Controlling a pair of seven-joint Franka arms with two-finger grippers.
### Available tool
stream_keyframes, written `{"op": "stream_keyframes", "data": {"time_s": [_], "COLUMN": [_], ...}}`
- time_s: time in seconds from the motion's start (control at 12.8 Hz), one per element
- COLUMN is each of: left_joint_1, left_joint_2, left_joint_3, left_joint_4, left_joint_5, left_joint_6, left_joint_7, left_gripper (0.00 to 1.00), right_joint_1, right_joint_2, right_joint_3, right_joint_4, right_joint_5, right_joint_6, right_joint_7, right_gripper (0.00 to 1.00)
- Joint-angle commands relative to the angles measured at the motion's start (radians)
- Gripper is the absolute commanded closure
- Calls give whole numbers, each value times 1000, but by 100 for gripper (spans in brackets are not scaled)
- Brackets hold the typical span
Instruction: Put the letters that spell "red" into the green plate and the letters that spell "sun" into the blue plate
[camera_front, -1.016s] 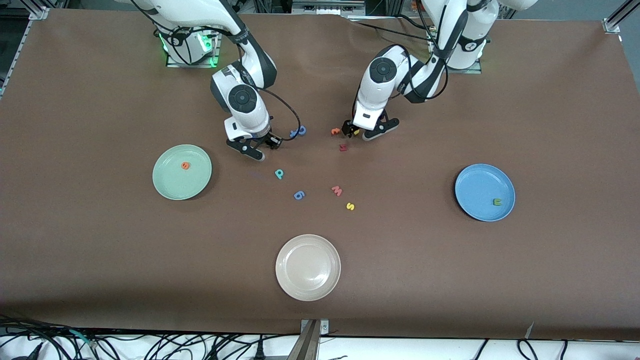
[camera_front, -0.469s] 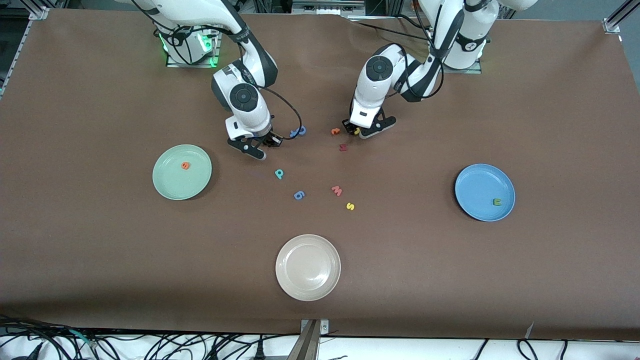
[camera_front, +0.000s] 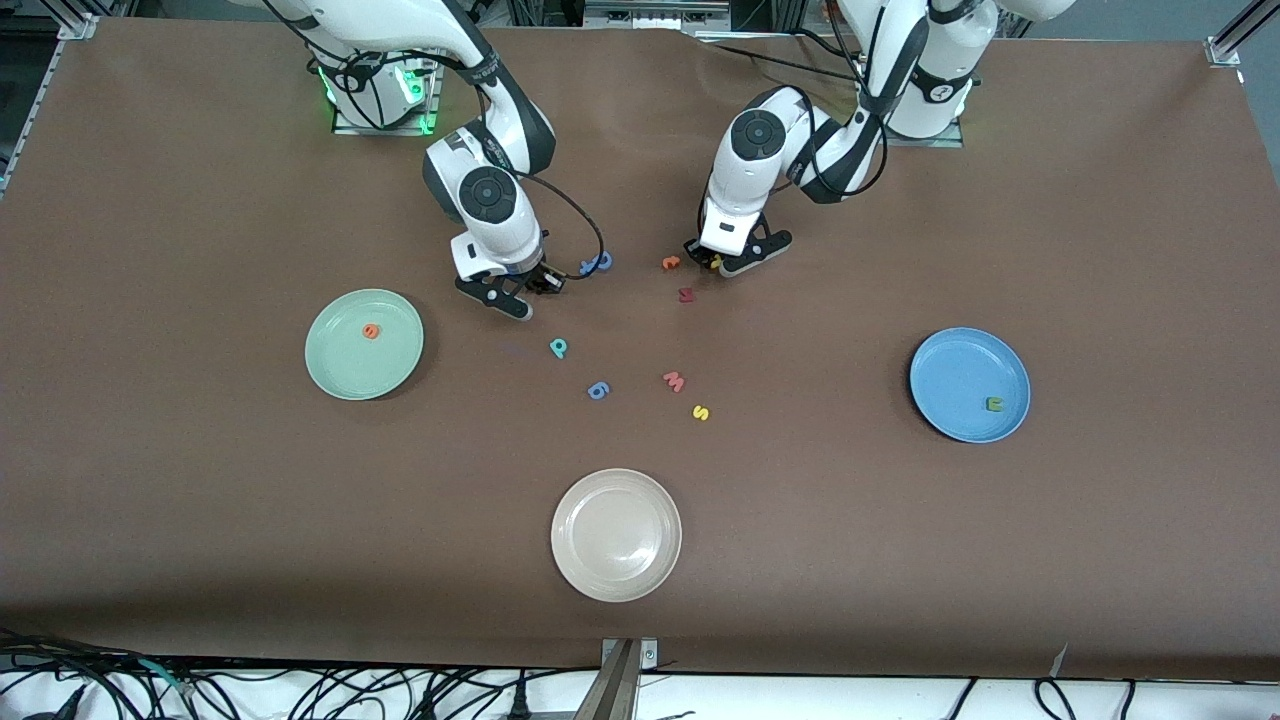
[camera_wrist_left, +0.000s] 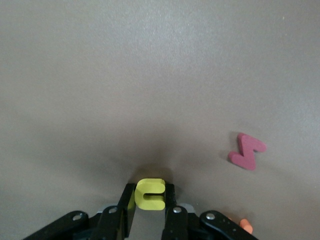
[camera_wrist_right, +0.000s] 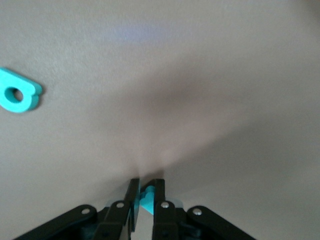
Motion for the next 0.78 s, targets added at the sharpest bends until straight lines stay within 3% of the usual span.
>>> {"op": "stream_keyframes", "data": {"time_s": [0.0, 0.23, 0.47, 0.7], "left_joint_1": [66, 202, 353, 495], "left_joint_2": [-48, -59, -43, -33], "left_joint_3": [15, 42, 52, 82], "left_joint_4": [26, 133, 281, 368], "left_joint_5": [6, 9, 10, 12], "left_joint_6": [-59, -96, -344, -495], "left_joint_7": [52, 128, 311, 598], "left_gripper": [95, 95, 94, 94], "right_joint_1": [11, 12, 11, 8], "right_joint_2": [-60, -103, -108, -102], "right_joint_3": [-69, -190, -314, -391], "right_joint_4": [26, 69, 69, 69], "right_joint_5": [0, 0, 2, 5], "right_joint_6": [-110, -267, -273, -268], "right_joint_7": [-99, -331, -586, -775], "right_gripper": [94, 94, 94, 93]}}
